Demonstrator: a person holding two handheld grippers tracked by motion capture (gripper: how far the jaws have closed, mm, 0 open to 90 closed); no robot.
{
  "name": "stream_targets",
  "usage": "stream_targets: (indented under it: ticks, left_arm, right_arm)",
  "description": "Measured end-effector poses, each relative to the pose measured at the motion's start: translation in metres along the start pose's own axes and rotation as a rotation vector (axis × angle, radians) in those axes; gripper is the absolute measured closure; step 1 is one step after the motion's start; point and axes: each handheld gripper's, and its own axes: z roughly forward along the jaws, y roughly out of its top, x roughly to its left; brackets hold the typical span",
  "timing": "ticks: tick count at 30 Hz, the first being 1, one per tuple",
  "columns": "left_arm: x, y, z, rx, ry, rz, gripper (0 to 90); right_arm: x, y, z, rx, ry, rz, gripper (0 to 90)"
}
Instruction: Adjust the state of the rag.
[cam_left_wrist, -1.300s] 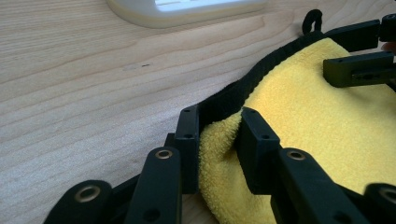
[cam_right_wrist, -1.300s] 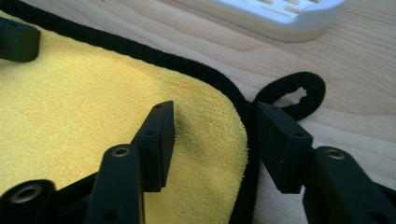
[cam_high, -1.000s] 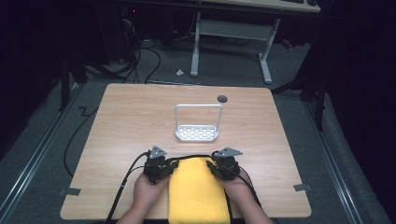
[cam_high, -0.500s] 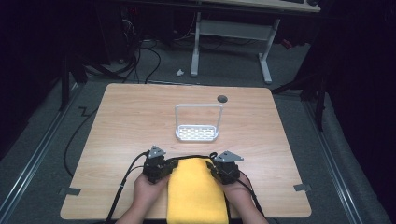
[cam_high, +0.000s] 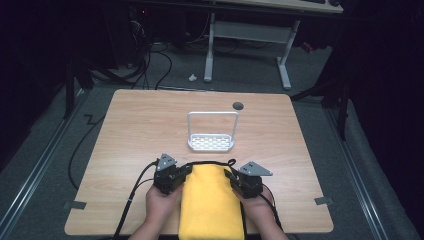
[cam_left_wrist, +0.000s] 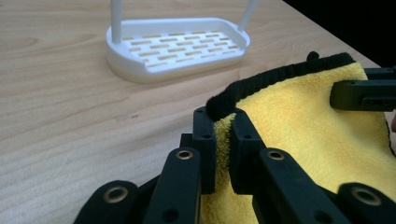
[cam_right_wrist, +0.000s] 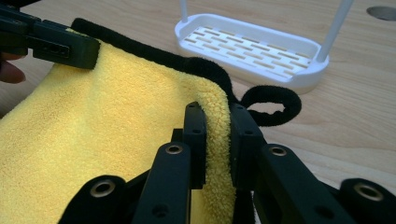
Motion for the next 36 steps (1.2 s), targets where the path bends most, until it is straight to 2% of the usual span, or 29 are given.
stream_targets:
  ticks: [4, 8, 14, 19, 28, 36]
  left_arm:
    - [-0.002, 0.008, -0.002, -0.033, -0.001, -0.008, 83.1]
    - [-0.004, 0.022, -0.005, -0.065, 0.000, 0.016, 83.1]
    - [-0.010, 0.040, -0.010, -0.111, -0.008, 0.049, 83.1]
    - [-0.016, 0.053, -0.015, -0.151, -0.008, 0.073, 83.1]
    - [-0.020, 0.075, -0.026, -0.203, 0.000, 0.120, 83.1]
    - [-0.020, 0.095, -0.038, -0.257, 0.004, 0.131, 83.3]
  right_arm:
    - [0.000, 0.007, -0.002, -0.021, -0.022, -0.008, 80.0]
    - [0.000, 0.018, -0.005, -0.053, -0.043, -0.024, 80.0]
    - [-0.005, 0.032, -0.014, -0.089, -0.060, -0.008, 79.9]
    - [-0.007, 0.044, -0.022, -0.119, -0.078, -0.021, 79.8]
    - [-0.008, 0.069, -0.035, -0.181, -0.095, -0.033, 79.9]
    - [-0.006, 0.094, -0.040, -0.227, -0.108, -0.052, 79.9]
